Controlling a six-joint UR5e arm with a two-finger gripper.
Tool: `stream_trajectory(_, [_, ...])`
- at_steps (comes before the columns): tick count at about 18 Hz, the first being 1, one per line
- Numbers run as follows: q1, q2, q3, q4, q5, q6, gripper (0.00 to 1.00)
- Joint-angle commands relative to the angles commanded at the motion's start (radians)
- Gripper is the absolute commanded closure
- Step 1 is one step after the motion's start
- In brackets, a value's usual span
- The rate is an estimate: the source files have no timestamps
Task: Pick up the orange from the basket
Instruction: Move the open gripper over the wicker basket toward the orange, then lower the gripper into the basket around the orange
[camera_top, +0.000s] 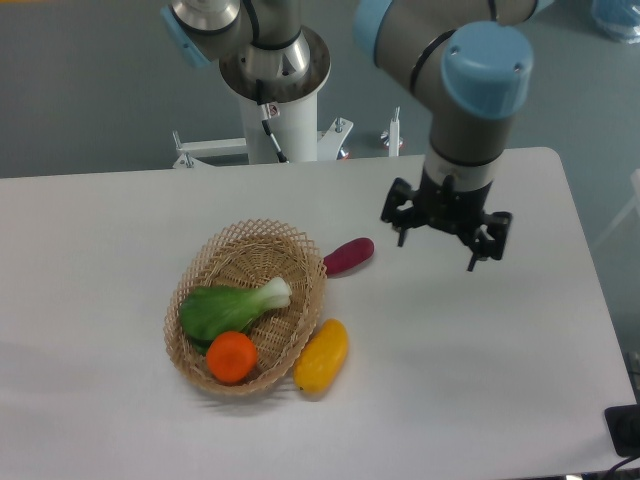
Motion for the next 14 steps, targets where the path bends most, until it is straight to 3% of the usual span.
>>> stream_trajectory(2, [-0.043, -0.009, -0.005, 0.020, -0.002, -0.141, 0.00])
stream_trajectory(7, [-0.198, -0.031, -0.141, 0.175, -0.023, -0.338, 0.00])
stream_trajectory(10, [-0.268, -0.044, -0.166, 0.257, -0.031, -0.367, 0.00])
stream_trajectory(14, [-0.324, -0.098, -0.167, 0.314, -0.054, -0.378, 0.00])
